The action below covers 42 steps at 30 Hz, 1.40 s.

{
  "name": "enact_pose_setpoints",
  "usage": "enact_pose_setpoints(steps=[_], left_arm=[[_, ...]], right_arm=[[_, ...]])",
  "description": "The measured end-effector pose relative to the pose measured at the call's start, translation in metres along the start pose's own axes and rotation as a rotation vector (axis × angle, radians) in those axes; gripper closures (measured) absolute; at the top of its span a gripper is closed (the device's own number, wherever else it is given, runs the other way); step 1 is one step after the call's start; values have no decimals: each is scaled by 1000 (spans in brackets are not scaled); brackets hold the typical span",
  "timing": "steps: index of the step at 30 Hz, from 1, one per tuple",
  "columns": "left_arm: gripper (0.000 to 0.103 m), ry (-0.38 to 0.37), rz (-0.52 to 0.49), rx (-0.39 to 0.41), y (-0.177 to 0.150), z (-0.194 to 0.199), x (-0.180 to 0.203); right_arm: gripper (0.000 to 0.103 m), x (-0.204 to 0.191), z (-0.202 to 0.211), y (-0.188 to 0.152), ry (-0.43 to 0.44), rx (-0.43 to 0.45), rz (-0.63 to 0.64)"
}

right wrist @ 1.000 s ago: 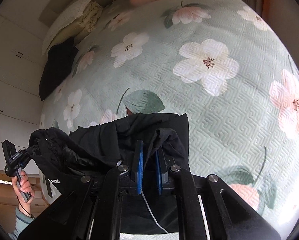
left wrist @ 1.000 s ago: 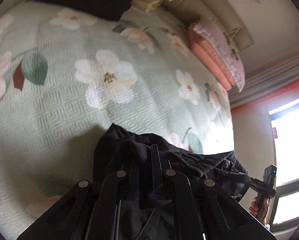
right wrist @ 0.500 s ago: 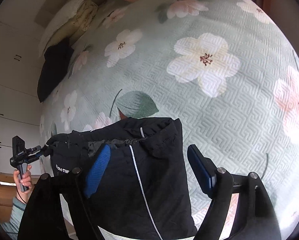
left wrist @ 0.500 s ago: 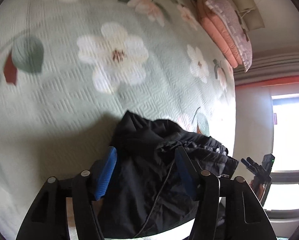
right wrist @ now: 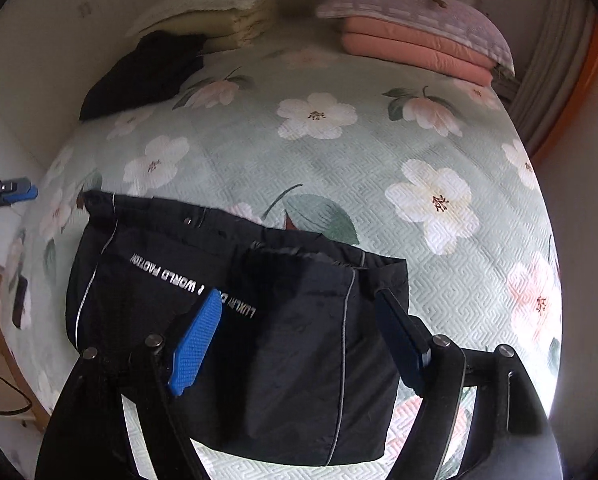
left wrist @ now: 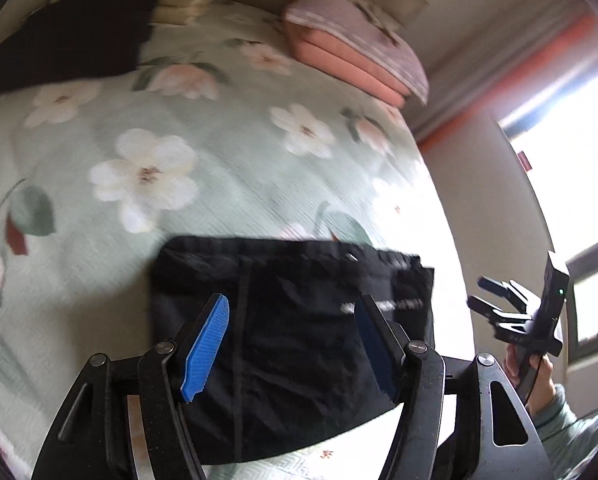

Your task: Fold large clothes

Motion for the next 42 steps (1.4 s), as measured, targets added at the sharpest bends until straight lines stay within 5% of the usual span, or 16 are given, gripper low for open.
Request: enact_pose_setpoints(steps=[5,7,10,14,19,25,30,34,42], left_arm=[[36,0,-94,-109,-46,-80,56],[36,71,-116,-140,-58,-117,60],[36,204,-111,-147,-64,-165,36],[36,157,-2,-106,-44,-186,-6],[35,221,72,-45,-9,-190,-68],[36,171,104,-47,-4,-195,-88],[47,138,115,-39,-10,-182,-94],[48,250,6,-54,-22,-160,-85],[38,285,-125,-27,-78,-107,-14]], right_arm=[[33,-26,-49,-26,21,-71,37],[34,-25,-79,-28,15,-67,6],[32,-16,-132,-28,-18,-83,-53],[17,-3,-180,-13,-29,-74,-130],[4,2,-234,-6,10,-109,-164],[3,5,-236,-6,30,-111,-174],[9,11,-219,-6,74,-112,-201],[14,15,-167,-13,68,-49,-204],[16,-50,-73,-59,58,-17,-102]])
Point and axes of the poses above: each gripper's, at about its wrist camera, not at the fingertips, and z roughly against the way its jaws point, x to its right, y to its top, the point moved 7 cm from there along -z, roughly the way its jaws point, and after that the axes turned 3 degrees about -y, right-handed, at the moved point
